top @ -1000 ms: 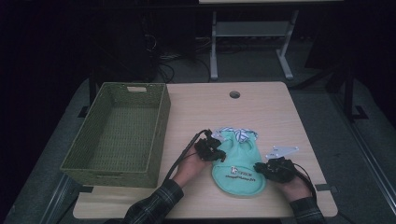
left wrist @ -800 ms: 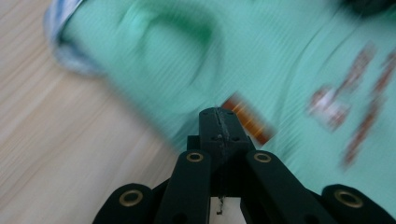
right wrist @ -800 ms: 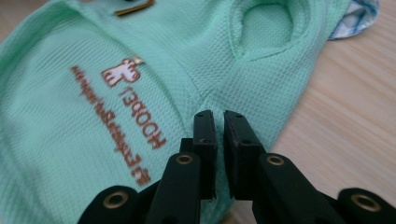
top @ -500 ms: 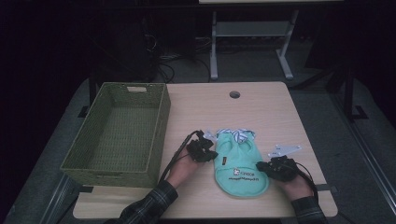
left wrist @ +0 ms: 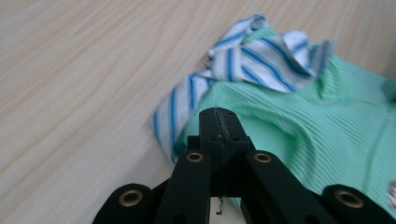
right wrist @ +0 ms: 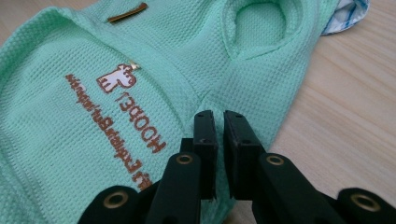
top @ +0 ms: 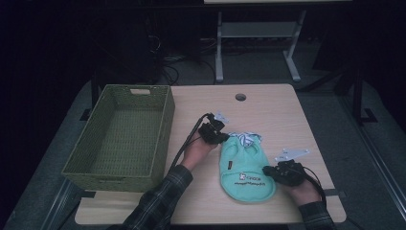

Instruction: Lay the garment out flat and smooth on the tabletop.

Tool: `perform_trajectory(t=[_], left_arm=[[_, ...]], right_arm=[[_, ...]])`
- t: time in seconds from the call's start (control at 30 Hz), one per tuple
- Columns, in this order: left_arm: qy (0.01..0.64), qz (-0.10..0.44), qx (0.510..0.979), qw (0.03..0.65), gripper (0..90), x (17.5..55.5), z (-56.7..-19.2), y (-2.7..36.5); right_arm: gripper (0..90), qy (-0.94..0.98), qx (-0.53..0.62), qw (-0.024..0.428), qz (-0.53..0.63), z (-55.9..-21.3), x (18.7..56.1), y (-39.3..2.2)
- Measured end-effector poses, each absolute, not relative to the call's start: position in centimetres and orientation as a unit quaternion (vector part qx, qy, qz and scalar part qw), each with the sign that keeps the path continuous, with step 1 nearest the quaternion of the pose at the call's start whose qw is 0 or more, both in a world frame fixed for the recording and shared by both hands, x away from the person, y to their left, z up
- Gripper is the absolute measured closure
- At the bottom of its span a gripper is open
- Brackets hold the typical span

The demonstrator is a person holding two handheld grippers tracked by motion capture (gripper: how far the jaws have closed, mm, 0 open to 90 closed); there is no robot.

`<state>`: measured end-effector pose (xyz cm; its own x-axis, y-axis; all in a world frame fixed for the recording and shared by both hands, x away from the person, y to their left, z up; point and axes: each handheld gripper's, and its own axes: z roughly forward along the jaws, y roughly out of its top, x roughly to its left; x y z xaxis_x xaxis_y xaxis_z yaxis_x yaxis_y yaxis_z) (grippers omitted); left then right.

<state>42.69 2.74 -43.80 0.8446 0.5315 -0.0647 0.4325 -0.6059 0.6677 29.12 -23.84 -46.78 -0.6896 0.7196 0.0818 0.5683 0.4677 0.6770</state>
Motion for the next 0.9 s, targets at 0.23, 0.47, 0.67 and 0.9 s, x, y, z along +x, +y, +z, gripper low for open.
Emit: perform_trajectory(t=[0.23,0.47,0.67,0.9], left_arm=[[0.277,0.079,0.901,0.325,89.9,43.3,-45.5,2.0],[0.287,0.081,0.900,0.319,89.9,42.7,-46.0,3.0],[0.308,0.077,0.894,0.316,89.9,42.2,-45.9,3.9],[0.323,0.073,0.889,0.316,89.9,40.9,-45.8,5.0]], right_arm=[[83.3,0.850,0.379,0.106,0.351,-46.8,29.1,-23.9],[80.6,0.849,0.380,0.105,0.353,-46.8,29.2,-23.8],[73.9,0.837,0.382,0.115,0.374,-46.2,29.2,-24.1],[84.3,0.833,0.391,0.113,0.375,-46.2,29.5,-24.0]])
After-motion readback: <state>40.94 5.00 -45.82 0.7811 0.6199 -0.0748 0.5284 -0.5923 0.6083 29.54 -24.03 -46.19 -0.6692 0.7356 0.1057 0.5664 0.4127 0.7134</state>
